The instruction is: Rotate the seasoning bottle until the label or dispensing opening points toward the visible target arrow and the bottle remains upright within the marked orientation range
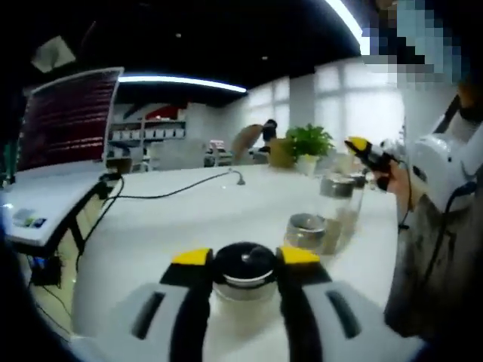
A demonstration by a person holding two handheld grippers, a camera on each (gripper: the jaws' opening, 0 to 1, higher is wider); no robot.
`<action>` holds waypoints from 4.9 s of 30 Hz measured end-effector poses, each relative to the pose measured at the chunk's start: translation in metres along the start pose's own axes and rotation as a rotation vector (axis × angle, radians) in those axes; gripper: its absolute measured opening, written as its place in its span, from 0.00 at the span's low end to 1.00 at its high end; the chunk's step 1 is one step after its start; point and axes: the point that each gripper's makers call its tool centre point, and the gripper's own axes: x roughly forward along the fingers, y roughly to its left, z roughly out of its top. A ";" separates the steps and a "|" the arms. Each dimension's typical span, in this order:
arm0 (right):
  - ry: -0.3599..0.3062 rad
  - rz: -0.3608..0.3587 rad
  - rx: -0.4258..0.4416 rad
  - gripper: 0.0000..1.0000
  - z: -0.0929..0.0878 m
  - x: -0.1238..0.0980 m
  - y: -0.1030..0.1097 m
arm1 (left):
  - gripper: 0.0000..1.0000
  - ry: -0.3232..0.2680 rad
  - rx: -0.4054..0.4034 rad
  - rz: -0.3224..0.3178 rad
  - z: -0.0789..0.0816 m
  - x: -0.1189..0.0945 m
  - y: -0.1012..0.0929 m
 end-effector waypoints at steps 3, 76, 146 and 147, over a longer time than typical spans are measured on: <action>0.013 -0.004 -0.002 0.13 -0.002 -0.001 0.001 | 0.35 0.028 0.027 -0.098 -0.002 -0.004 -0.005; 0.073 0.087 0.038 0.12 -0.032 0.019 0.008 | 0.51 -0.240 -0.087 0.045 0.020 -0.024 0.013; 0.033 0.145 0.068 0.23 -0.030 -0.004 0.029 | 0.57 -0.251 0.092 -0.021 0.031 -0.043 -0.004; 0.030 0.148 0.073 0.24 -0.029 -0.005 0.030 | 0.57 -0.254 0.091 -0.018 0.032 -0.043 -0.004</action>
